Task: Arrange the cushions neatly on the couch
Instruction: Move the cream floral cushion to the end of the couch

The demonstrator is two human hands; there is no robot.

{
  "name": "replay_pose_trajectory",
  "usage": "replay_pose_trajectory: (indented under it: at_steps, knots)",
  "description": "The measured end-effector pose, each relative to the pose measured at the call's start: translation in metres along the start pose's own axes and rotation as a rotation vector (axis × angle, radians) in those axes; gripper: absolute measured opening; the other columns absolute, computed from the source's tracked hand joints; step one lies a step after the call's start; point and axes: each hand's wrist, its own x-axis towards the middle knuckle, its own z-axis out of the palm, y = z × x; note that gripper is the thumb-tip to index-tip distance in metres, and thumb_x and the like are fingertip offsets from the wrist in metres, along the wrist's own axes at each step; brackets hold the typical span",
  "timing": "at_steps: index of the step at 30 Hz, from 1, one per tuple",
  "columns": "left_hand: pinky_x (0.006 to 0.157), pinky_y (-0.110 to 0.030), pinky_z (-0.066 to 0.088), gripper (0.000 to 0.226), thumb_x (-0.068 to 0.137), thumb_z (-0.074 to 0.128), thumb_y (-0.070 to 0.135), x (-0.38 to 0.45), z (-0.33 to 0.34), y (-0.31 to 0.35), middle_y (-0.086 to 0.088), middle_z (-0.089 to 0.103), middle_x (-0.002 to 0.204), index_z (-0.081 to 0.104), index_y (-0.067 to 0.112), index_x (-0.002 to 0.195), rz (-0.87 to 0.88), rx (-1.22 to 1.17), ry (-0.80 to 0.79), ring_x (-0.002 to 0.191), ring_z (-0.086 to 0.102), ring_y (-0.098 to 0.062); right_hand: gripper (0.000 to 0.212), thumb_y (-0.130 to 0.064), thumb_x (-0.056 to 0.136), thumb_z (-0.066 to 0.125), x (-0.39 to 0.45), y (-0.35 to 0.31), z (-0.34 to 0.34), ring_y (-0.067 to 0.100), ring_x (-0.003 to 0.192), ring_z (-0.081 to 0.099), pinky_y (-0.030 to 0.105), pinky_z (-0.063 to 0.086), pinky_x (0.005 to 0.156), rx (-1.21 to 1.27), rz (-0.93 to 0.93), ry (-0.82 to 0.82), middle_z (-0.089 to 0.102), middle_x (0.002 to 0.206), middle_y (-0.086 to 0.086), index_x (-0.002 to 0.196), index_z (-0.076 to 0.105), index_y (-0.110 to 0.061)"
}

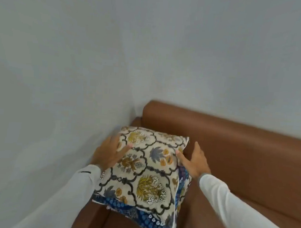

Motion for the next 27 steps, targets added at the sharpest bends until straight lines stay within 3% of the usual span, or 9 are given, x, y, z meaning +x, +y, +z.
replay_pose_trajectory:
  at_steps: [3, 5, 7, 9, 13, 18, 22, 25, 27]
  knots:
    - [0.105, -0.043, 0.053, 0.067, 0.097, 0.053, 0.074, 0.029, 0.022, -0.049, 0.005, 0.069, 0.128, 0.059, 0.026, 0.144, -0.074, -0.239, -0.028, 0.111, 0.068, -0.021, 0.125, -0.079, 0.086, 0.068, 0.032, 0.028, 0.046, 0.037, 0.164, 0.032, 0.050, 0.031, 0.130, 0.239, 0.175, -0.070, 0.029, 0.180, 0.008, 0.176, 0.008, -0.017]
    - [0.111, -0.046, 0.046, 0.069, 0.102, 0.054, 0.062, 0.041, 0.031, -0.071, 0.001, 0.062, 0.132, 0.050, 0.016, 0.154, -0.148, -0.319, -0.078, 0.114, 0.061, -0.023, 0.125, -0.086, 0.076, 0.074, 0.051, 0.042, 0.067, 0.035, 0.154, 0.049, 0.052, 0.037, 0.128, 0.334, 0.219, -0.076, 0.047, 0.170, 0.003, 0.172, 0.026, -0.023]
    - [0.114, -0.046, 0.045, 0.075, 0.100, 0.055, 0.070, 0.053, 0.039, -0.082, 0.002, 0.064, 0.135, 0.048, 0.022, 0.156, -0.211, -0.388, -0.096, 0.120, 0.064, -0.026, 0.128, -0.091, 0.060, 0.081, 0.063, 0.048, 0.078, 0.031, 0.140, 0.062, 0.053, 0.045, 0.124, 0.412, 0.228, -0.022, 0.062, 0.157, -0.002, 0.164, 0.042, -0.027]
    - [0.110, -0.043, 0.051, 0.070, 0.089, 0.057, 0.081, 0.059, 0.043, -0.085, 0.008, 0.072, 0.125, 0.057, 0.035, 0.142, -0.228, -0.469, -0.099, 0.114, 0.072, -0.023, 0.111, -0.077, 0.069, 0.087, 0.067, 0.046, 0.081, 0.029, 0.131, 0.066, 0.051, 0.048, 0.120, 0.478, 0.223, 0.018, 0.067, 0.146, -0.002, 0.158, 0.046, -0.024]
    - [0.097, -0.035, 0.060, 0.065, 0.085, 0.069, 0.076, 0.052, 0.045, -0.068, 0.013, 0.079, 0.119, 0.064, 0.034, 0.134, -0.139, -0.563, -0.035, 0.098, 0.078, -0.003, 0.078, -0.052, 0.084, 0.090, 0.052, 0.043, 0.067, 0.026, 0.121, 0.072, 0.050, 0.054, 0.113, 0.561, 0.207, 0.130, 0.073, 0.134, -0.002, 0.147, 0.054, -0.023]
    - [0.085, -0.011, 0.052, 0.065, 0.082, 0.079, 0.058, 0.038, 0.052, 0.011, 0.024, 0.071, 0.124, 0.057, 0.036, 0.139, 0.012, -0.598, -0.026, 0.099, 0.068, 0.020, 0.057, -0.035, 0.092, 0.086, 0.014, 0.061, 0.005, 0.020, 0.114, 0.074, 0.045, 0.060, 0.101, 0.693, 0.141, 0.256, 0.073, 0.134, 0.001, 0.139, 0.055, -0.028]
    - [0.094, -0.022, 0.061, 0.091, 0.080, 0.086, 0.050, 0.029, 0.097, 0.100, 0.015, 0.071, 0.133, 0.044, 0.032, 0.158, 0.158, -0.602, -0.097, 0.109, 0.071, 0.009, 0.066, -0.037, 0.089, 0.089, -0.026, 0.107, -0.081, 0.020, 0.124, 0.071, 0.050, 0.055, 0.113, 0.687, 0.075, 0.397, 0.071, 0.137, -0.003, 0.144, 0.053, -0.028]
    - [0.115, -0.033, 0.048, 0.117, 0.077, 0.090, 0.057, 0.016, 0.151, 0.183, 0.015, 0.059, 0.153, 0.020, 0.041, 0.170, 0.266, -0.590, -0.210, 0.136, 0.059, 0.000, 0.085, -0.054, 0.077, 0.087, -0.061, 0.158, -0.155, 0.016, 0.127, 0.070, 0.049, 0.053, 0.116, 0.624, 0.041, 0.554, 0.071, 0.139, -0.007, 0.150, 0.052, -0.027]
    - [0.121, -0.039, 0.044, 0.128, 0.072, 0.090, 0.064, 0.003, 0.202, 0.244, 0.020, 0.057, 0.152, 0.009, 0.047, 0.170, 0.327, -0.569, -0.276, 0.141, 0.057, -0.005, 0.087, -0.054, 0.080, 0.088, -0.081, 0.204, -0.207, 0.013, 0.128, 0.068, 0.048, 0.051, 0.118, 0.599, 0.027, 0.647, 0.070, 0.141, -0.009, 0.154, 0.051, -0.026]
